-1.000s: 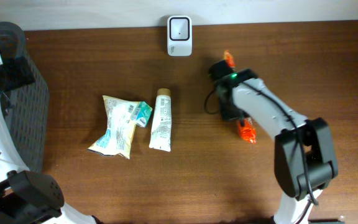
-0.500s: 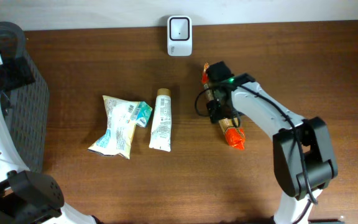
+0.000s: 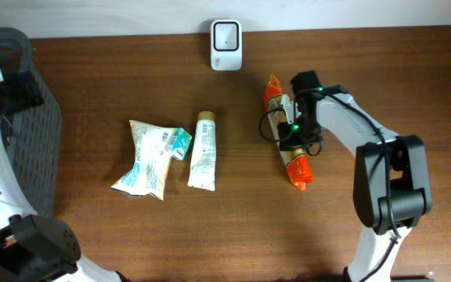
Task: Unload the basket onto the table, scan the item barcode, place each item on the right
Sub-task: 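Lift the pasta package and carry it up to the scanner, then hold the pasta package barcode in front of the scanner, then carry the pasta package right and set it down on the table, then move the right gripper to the white tube and grasp it, then lift the white tube and carry it up to the scanner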
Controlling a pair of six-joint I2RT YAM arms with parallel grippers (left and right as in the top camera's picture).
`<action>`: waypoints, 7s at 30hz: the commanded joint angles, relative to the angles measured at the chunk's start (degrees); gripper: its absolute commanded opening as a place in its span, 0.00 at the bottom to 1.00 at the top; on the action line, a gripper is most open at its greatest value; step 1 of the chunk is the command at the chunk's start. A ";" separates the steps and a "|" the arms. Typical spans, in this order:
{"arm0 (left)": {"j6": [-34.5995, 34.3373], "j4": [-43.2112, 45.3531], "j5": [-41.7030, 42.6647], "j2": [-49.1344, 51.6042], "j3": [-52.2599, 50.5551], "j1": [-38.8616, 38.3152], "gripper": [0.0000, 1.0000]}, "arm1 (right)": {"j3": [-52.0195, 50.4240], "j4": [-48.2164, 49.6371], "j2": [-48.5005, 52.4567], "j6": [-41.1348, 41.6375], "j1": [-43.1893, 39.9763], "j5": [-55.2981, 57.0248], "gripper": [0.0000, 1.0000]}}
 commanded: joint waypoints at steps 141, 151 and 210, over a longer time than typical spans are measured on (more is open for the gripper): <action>-0.50 0.09 0.44 0.17 -0.22 0.42 0.99 | -2.58 30.69 6.73 33.75 19.98 -20.37 0.30; -0.50 0.09 0.44 0.17 -0.22 0.39 0.99 | 7.30 10.21 0.39 21.42 20.52 -2.78 0.04; -0.50 0.09 0.44 0.17 -0.22 0.42 0.99 | -8.66 26.25 2.93 21.66 8.55 -34.56 0.04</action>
